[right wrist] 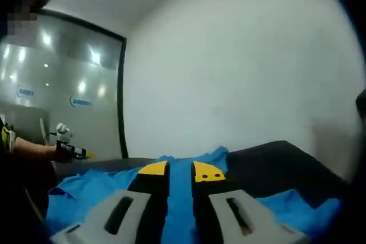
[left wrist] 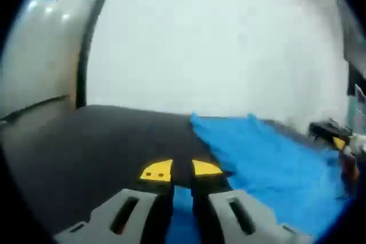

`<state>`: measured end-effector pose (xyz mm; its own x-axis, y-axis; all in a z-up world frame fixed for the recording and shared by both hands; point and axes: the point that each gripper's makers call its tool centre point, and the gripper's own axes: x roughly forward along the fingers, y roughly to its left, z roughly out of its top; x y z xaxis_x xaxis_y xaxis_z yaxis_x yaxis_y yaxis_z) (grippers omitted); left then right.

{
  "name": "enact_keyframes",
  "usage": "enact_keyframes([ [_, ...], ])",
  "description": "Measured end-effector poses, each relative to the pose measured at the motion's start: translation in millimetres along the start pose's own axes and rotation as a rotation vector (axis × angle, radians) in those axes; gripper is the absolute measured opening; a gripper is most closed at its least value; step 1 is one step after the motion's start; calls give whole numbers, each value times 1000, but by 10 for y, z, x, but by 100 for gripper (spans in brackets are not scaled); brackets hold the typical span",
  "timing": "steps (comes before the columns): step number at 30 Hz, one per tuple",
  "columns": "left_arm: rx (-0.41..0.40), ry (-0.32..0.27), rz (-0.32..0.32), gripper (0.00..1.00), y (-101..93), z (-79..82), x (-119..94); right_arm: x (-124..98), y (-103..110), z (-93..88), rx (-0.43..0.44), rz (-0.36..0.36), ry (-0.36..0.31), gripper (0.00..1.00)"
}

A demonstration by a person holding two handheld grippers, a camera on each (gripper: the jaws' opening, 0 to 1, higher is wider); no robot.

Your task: Spread out the cloth and fold it

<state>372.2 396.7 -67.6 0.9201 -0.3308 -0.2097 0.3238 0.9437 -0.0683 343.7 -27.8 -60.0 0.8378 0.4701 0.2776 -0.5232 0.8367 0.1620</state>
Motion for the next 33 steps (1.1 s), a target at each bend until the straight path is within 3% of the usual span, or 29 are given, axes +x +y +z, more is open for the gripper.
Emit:
enact_keyframes([
  [2, 27, 17, -165, 15, -672, -136, -158, 10, 243, -79, -6, 102, 43, 14],
  [3, 16, 24, -244, 16, -988, -205, -245, -18, 389, -151, 33, 133, 107, 14],
  [5, 38, 84, -342, 18, -1470, -403, -436, -154, 907, -138, 87, 260, 184, 15],
  [7, 135, 147, -375, 25, -1776, -606, -600, -321, 1263, -172, 36, 298, 280, 22],
  [8, 188, 172, -360, 29, -1847, -703, -652, -447, 1487, -210, 7, 344, 326, 24],
  [9, 245, 178, -358, 29, -1916, -780, -687, -530, 1569, -289, -3, 337, 372, 25],
  [10, 293, 184, -343, 30, -1944, -857, -708, -580, 1609, -351, -14, 330, 398, 26],
  [13, 411, 228, -269, 29, -1858, -1085, -714, -849, 1773, -807, -163, 336, 558, 28],
  [15, 463, 259, -234, 29, -1750, -1223, -714, -912, 1701, -1017, -275, 305, 609, 24],
  [16, 437, 194, -222, 28, -1727, -1169, -715, -943, 1631, -1144, -310, 268, 632, 22],
  [17, 426, 179, -241, 25, -1760, -1161, -708, -849, 1698, -976, -228, 262, 499, 22],
  [18, 425, 222, -224, 23, -1720, -1206, -726, -919, 1604, -1029, -176, 214, 568, 20],
  [20, 425, 253, -223, 4, -1677, -1209, -785, -904, 1565, -976, -180, 218, 565, 11],
  [21, 407, 266, -226, 0, -1682, -1203, -815, -902, 1520, -949, -191, 208, 568, 4],
  [24, 432, 207, -215, 0, -1707, -1034, -859, -911, 1440, -830, -185, 223, 576, 0],
  [27, 410, 179, -222, 0, -1764, -844, -943, -862, 1412, -557, -104, 226, 497, 0],
  [30, 392, 214, -247, 0, -1831, -767, -1033, -899, 1430, -391, -102, 255, 478, 0],
  [33, 379, 233, -264, 0, -1911, -766, -1114, -996, 1494, -407, -147, 295, 503, 0],
])
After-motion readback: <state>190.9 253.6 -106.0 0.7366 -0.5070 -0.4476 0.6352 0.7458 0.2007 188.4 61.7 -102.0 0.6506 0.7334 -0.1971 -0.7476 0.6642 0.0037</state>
